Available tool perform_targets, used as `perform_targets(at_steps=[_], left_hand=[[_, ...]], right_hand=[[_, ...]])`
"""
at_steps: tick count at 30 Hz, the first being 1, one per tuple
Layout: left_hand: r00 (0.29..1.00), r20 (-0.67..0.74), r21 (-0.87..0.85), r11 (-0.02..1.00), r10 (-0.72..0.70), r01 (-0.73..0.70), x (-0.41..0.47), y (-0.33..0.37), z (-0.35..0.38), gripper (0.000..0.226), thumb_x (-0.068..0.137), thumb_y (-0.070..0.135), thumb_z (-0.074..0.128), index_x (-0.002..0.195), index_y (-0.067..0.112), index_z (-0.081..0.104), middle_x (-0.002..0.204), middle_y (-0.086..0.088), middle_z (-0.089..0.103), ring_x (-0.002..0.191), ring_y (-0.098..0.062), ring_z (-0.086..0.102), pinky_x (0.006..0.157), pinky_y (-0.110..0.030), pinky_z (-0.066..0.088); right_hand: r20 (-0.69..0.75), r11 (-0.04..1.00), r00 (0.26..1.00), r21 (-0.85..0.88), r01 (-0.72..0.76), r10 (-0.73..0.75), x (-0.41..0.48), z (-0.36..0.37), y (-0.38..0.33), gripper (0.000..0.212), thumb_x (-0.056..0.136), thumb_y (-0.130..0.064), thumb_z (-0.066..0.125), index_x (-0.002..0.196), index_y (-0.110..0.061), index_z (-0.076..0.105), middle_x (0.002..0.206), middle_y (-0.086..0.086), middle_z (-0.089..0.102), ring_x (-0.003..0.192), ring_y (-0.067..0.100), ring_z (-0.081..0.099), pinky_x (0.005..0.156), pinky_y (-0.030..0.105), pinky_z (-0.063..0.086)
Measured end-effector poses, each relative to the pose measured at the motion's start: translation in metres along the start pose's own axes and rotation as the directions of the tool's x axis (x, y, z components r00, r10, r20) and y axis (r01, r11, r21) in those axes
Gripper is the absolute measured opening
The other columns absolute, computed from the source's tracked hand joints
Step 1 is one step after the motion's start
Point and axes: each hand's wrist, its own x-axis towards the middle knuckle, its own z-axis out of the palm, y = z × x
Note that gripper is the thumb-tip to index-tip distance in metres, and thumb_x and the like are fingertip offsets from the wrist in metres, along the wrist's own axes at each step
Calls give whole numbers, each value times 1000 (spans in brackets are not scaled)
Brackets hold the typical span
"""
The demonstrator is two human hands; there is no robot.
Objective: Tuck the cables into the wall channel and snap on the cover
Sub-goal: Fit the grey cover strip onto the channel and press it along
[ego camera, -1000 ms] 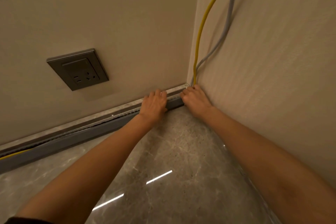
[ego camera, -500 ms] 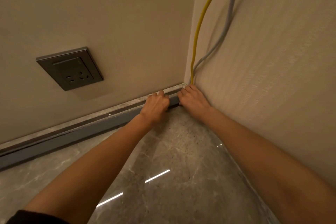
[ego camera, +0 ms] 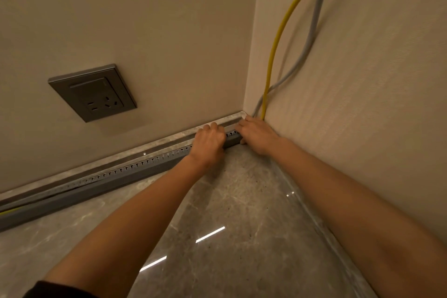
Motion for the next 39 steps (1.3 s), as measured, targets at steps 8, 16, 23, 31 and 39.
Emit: perform_targets(at_steps=[8, 16, 23, 31, 39], left_hand=[[996, -32, -236, 969, -80, 70, -2, -6, -3, 35, 86, 19, 62, 115, 0, 54, 123, -17, 53, 112, -34, 53, 86, -42, 48], [999, 23, -154, 988, -28, 31, 3, -1, -4, 28, 90, 16, 55, 110, -2, 62, 118, -19, 60, 107, -34, 57, 87, -40, 48], [1000, 18, -160, 987, -16, 18, 4, 0, -2, 25, 89, 11, 53, 107, -4, 62, 116, -21, 60, 105, -35, 57, 87, -41, 47], [999, 13, -233, 972, -35, 37, 4, -4, 2, 27, 89, 15, 56, 109, -3, 62, 118, -20, 59, 107, -34, 56, 85, -41, 47], [992, 44, -346, 930, -114, 122, -14, -26, 14, 32, 89, 22, 60, 115, 3, 59, 121, -16, 55, 110, -33, 54, 89, -40, 47]], right_hand=[[20, 991, 1000, 129, -25, 23, 4, -1, 5, 33, 87, -16, 61, 119, -6, 61, 125, 15, 60, 123, 27, 44, 103, 35, 39], [19, 980, 999, 192, -47, 44, 1, -6, 3, 34, 87, -16, 62, 120, -7, 61, 123, 15, 60, 124, 27, 45, 101, 35, 39], [34, 970, 997, 230, -77, 71, -2, -8, 1, 32, 88, -13, 60, 120, -6, 61, 125, 18, 57, 125, 29, 45, 101, 35, 40], [87, 969, 993, 226, -97, 79, 5, -7, 2, 31, 82, -12, 67, 112, -4, 64, 122, 21, 55, 117, 35, 52, 98, 37, 45], [41, 976, 993, 183, -115, 109, -3, -5, -6, 34, 91, -15, 58, 123, -4, 58, 129, 15, 56, 127, 30, 41, 105, 38, 38]])
